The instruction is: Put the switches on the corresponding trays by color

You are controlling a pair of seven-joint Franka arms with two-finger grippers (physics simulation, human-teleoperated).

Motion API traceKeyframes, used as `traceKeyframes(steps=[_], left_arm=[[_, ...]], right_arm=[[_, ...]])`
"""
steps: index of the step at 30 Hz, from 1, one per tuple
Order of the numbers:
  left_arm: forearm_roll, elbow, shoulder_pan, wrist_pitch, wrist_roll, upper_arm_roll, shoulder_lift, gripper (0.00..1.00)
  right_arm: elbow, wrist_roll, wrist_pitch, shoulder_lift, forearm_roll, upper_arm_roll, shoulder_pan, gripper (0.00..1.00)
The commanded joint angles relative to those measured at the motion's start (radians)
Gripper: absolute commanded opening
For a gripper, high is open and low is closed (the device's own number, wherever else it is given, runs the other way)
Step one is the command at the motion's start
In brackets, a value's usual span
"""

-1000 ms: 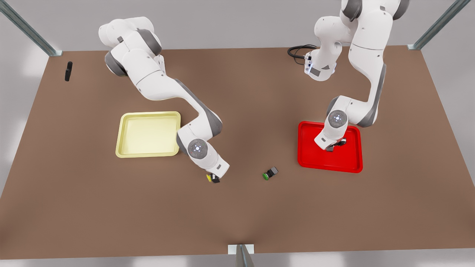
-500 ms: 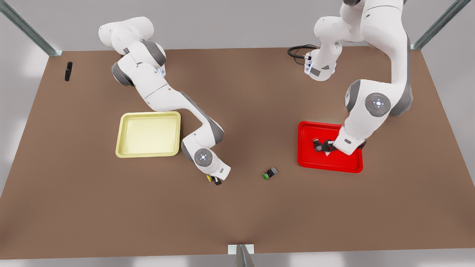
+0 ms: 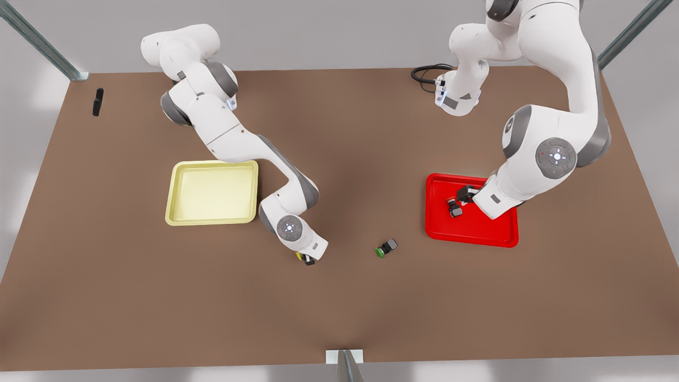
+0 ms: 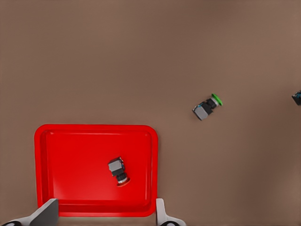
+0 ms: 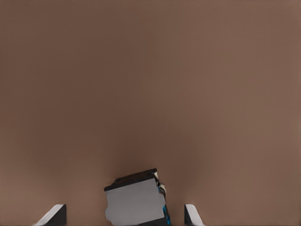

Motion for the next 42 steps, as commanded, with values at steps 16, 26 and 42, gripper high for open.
traceKeyframes(steps=[16, 26, 42], left_arm=[[0.0, 0.008, 0.0, 0.0, -0.018, -0.006, 0.003, 1.0], [0.0, 0.011, 0.0, -0.005, -0.02, -0.006, 0.005, 1.0], [0.0, 0.037, 0.0, -0.018, -0.025, -0.006, 0.014, 1.0]], right_arm=[[0.0, -0.005, -0.024, -0.014, 0.002, 0.001, -0.007, 0.45], [-0.77, -0.085, 0.078, -0.627, -0.005, 0.005, -0.3, 0.5], [-1.076, 0.154, -0.391, -1.396, 0.232, -0.088, -0.301, 1.0]])
